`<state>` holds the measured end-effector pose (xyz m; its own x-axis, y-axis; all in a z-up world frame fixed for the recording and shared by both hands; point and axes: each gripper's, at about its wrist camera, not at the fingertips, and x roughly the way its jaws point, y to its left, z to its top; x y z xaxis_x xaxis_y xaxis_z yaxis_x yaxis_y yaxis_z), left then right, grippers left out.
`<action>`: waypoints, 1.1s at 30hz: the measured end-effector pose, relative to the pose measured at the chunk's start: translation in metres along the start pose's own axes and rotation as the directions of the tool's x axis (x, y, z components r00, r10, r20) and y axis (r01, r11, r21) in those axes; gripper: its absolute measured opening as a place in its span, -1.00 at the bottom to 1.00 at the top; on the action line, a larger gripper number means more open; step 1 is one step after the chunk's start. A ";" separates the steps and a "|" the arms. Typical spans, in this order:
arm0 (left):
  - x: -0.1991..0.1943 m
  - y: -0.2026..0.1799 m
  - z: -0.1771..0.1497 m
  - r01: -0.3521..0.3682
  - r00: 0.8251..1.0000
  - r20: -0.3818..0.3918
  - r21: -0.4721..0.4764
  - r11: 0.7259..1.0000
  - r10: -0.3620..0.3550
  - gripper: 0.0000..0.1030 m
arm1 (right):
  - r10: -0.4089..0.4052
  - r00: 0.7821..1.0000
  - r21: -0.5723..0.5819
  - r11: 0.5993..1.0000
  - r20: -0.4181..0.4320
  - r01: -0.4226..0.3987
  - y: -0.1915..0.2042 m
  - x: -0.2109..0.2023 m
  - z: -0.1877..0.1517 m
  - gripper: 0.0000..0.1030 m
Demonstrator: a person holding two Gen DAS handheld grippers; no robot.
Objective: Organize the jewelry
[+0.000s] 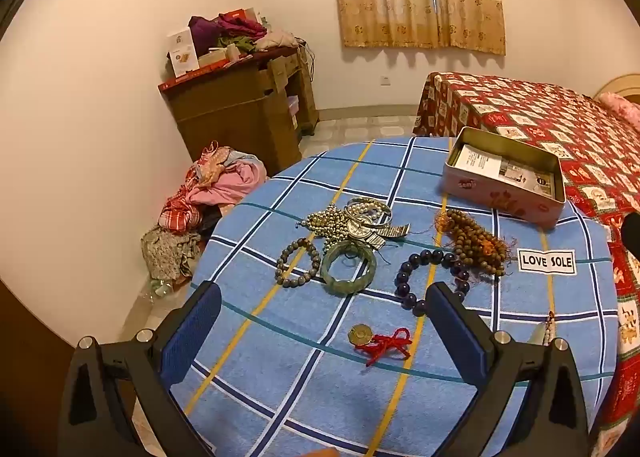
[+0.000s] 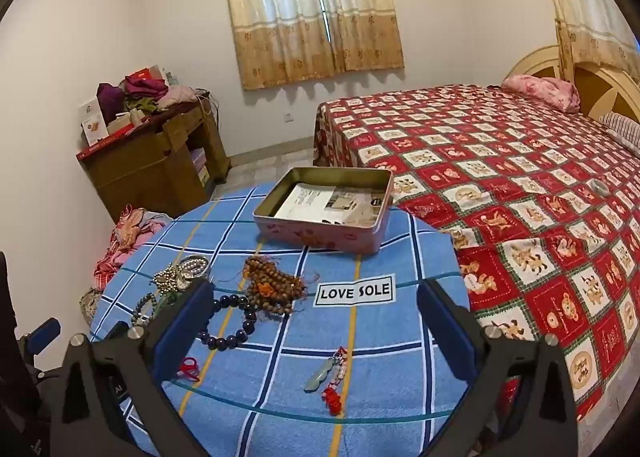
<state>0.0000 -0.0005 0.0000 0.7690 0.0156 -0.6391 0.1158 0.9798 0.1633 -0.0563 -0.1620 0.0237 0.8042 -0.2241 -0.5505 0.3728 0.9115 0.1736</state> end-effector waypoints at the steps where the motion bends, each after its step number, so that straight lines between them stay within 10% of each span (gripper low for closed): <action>1: 0.000 0.000 0.000 0.002 1.000 -0.004 -0.004 1.000 -0.002 0.98 | -0.002 1.000 -0.001 1.000 -0.008 0.002 0.000 0.000 0.000 1.00; 33: -0.004 -0.010 -0.003 -0.011 1.000 0.002 0.047 0.999 0.011 0.98 | -0.013 1.000 0.011 1.000 -0.026 0.013 -0.006 0.004 0.000 1.00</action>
<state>-0.0057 -0.0095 -0.0015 0.7717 0.0259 -0.6355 0.1366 0.9691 0.2054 -0.0558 -0.1683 0.0203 0.7872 -0.2268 -0.5735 0.3884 0.9047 0.1754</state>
